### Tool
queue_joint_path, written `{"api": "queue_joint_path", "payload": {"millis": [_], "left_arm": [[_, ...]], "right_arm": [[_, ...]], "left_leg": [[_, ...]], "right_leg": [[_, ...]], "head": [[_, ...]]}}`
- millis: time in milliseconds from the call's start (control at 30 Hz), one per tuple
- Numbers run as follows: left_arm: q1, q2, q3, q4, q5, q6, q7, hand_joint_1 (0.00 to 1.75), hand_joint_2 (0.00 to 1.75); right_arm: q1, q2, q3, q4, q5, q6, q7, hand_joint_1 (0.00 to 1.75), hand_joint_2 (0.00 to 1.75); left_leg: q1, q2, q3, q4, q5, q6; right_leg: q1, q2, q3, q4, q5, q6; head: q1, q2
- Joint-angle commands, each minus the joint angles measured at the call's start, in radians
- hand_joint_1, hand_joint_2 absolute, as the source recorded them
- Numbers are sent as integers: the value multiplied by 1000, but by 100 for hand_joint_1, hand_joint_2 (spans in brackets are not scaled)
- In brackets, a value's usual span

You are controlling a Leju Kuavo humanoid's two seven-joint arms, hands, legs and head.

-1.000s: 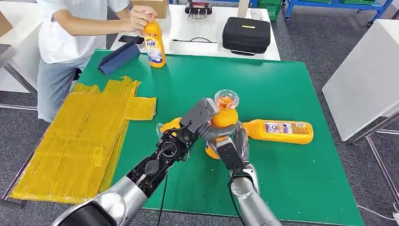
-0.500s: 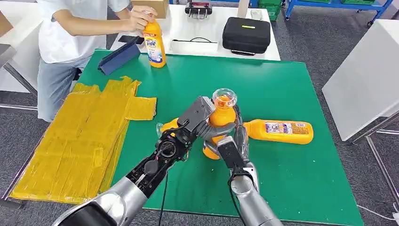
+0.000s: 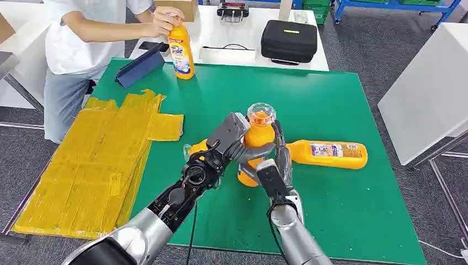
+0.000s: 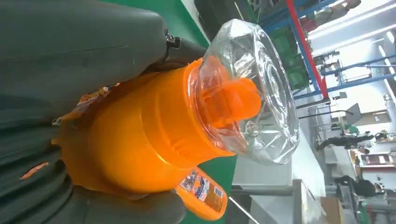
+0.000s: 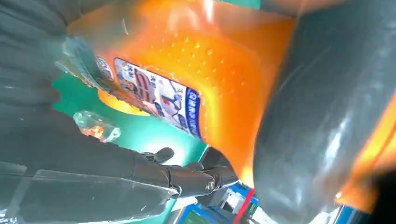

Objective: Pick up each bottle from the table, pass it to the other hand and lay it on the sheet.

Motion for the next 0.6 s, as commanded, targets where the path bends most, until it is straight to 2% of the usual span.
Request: {"api": "queue_joint_path", "payload": {"millis": [33,200,233,267,333,600], "left_arm": [[-24,38,23,15,9,16,-5,175,175],[-22,40,26,14,11,22,-5,175,175],[-20,42,28,14,13,26,-5,175,175],[-21,46,34,17,14,31,-5,175,175],[-23,53,40,22,17,31,-8,175,175],[-27,51,46,26,15,33,-8,175,175]], "right_arm": [[7,-8,46,-21,-34,51,-8,0,175],[30,-15,55,-55,-43,65,-5,0,175],[50,-17,61,-83,-40,72,-1,0,175],[81,-23,67,-130,-49,96,-2,0,175],[116,-29,75,-177,-52,113,-2,0,175],[135,-37,83,-222,-56,142,0,0,175]], "left_leg": [[1,3,4,0,-2,-3],[0,2,2,0,-1,-2],[1,5,7,0,-4,-4],[1,2,3,0,-1,-2],[1,2,4,0,-2,-3],[1,3,4,0,-2,-3]], "right_leg": [[1,3,3,-1,-1,-2],[0,1,2,-1,0,-1],[2,4,7,-1,-2,-4],[1,1,3,-1,-1,-2],[1,1,4,-1,-1,-2],[1,2,3,-1,-1,-2]], "head": [[0,0],[0,0],[0,0],[0,0],[0,0],[0,0]]}}
